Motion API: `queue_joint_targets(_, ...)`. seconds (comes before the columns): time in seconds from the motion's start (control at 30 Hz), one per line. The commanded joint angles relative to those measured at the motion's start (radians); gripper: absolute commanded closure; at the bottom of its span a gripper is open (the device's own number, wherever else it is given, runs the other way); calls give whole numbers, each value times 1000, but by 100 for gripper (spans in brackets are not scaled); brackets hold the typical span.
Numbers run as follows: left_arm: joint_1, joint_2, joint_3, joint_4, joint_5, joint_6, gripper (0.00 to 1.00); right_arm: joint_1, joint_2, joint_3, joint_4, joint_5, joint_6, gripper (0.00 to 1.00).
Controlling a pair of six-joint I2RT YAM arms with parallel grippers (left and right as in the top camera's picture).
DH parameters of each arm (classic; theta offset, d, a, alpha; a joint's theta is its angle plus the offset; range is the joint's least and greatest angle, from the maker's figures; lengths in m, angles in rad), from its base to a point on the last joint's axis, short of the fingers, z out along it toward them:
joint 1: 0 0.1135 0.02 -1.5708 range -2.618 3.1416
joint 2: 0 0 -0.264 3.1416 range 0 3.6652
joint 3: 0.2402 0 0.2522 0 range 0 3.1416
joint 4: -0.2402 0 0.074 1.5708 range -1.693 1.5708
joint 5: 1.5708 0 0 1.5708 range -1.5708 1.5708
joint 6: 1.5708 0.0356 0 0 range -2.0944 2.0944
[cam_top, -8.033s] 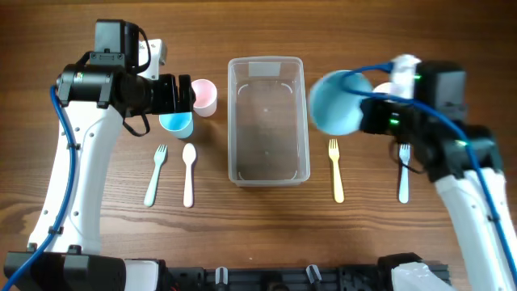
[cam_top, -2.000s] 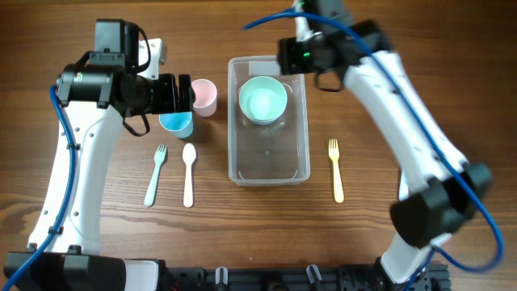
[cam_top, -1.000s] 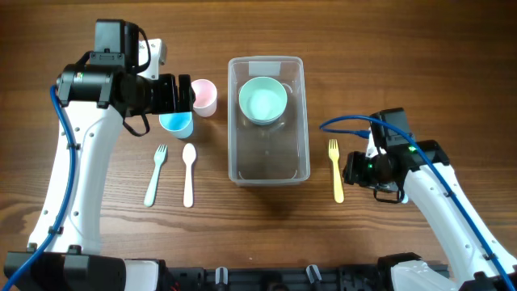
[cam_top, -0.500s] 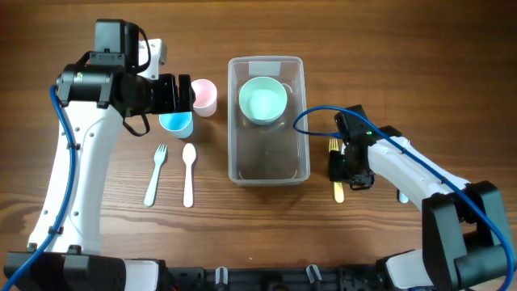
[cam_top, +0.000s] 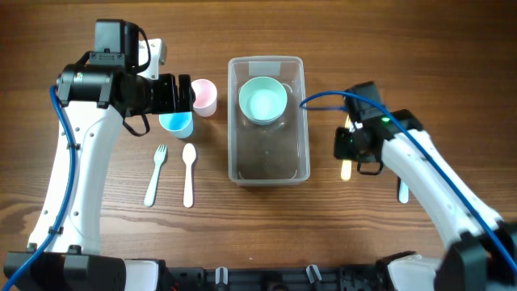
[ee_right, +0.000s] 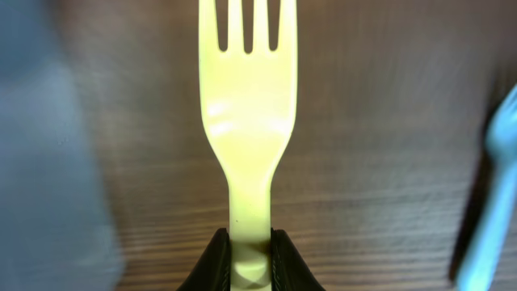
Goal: Pack container
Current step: 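Lay the yellow fork in the container's near end and release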
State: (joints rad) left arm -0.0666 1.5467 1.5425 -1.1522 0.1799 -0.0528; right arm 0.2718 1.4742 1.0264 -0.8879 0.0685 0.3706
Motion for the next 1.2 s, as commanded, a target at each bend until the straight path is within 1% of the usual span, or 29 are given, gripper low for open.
queue_joint_targets(0.0, -3, 1, 15, -1, 2, 20, 0, 58, -141, 120, -18, -11, -179, 96)
queue_joint_targets(0.03, -3, 1, 15, -1, 2, 20, 0, 98, -174, 153, -18, -37, -288, 96)
queue_joint_targets(0.07, -3, 1, 15, -1, 2, 20, 0, 160, -207, 175, 2, -124, -488, 96)
queue_joint_targets(0.1, -3, 1, 15, -1, 2, 20, 0, 202, -216, 175, 17, -196, -622, 96)
queue_joint_targets(0.2, -3, 1, 15, 0, 2, 20, 0, 301, -183, 175, 20, -315, -916, 96)
queue_joint_targets(0.23, -3, 1, 15, -1, 2, 20, 0, 324, -165, 175, 20, -318, -997, 96)
queue_joint_targets(0.27, -3, 1, 15, -1, 2, 20, 0, 352, -137, 175, 22, -318, -1120, 96)
queue_joint_targets(0.3, -3, 1, 15, 0, 2, 20, 0, 370, -109, 175, 38, -318, -1190, 96)
queue_joint_targets(0.33, -3, 1, 15, -1, 2, 20, 0, 378, -85, 175, 61, -318, -1224, 96)
queue_joint_targets(0.43, -3, 1, 15, 0, 2, 20, 0, 384, 22, 175, 151, -314, -1288, 96)
queue_joint_targets(0.53, -3, 1, 15, 0, 2, 20, 0, 384, 137, 175, 217, -290, -1287, 96)
queue_joint_targets(0.63, -3, 1, 15, -1, 2, 20, 0, 383, 213, 175, 209, -224, -1286, 96)
queue_joint_targets(0.8, -3, 1, 15, -1, 2, 20, 0, 383, 230, 175, 144, -222, -1286, 96)
queue_joint_targets(0.9, -3, 1, 15, 0, 2, 20, 0, 381, 230, 173, 138, -172, -1287, 96)
queue_joint_targets(1.07, -3, 1, 15, 0, 2, 20, 0, 381, 230, 173, 90, -173, -1287, 96)
queue_joint_targets(1.1, -3, 1, 15, -1, 2, 20, 0, 381, 230, 173, 86, -173, -1287, 94)
queue_joint_targets(1.13, -3, 1, 15, -1, 2, 20, 0, 381, 230, 173, 87, -173, -1287, 91)
queue_joint_targets(1.17, -3, 1, 15, 0, 2, 20, 0, 382, 230, 174, 89, -173, -1287, 82)
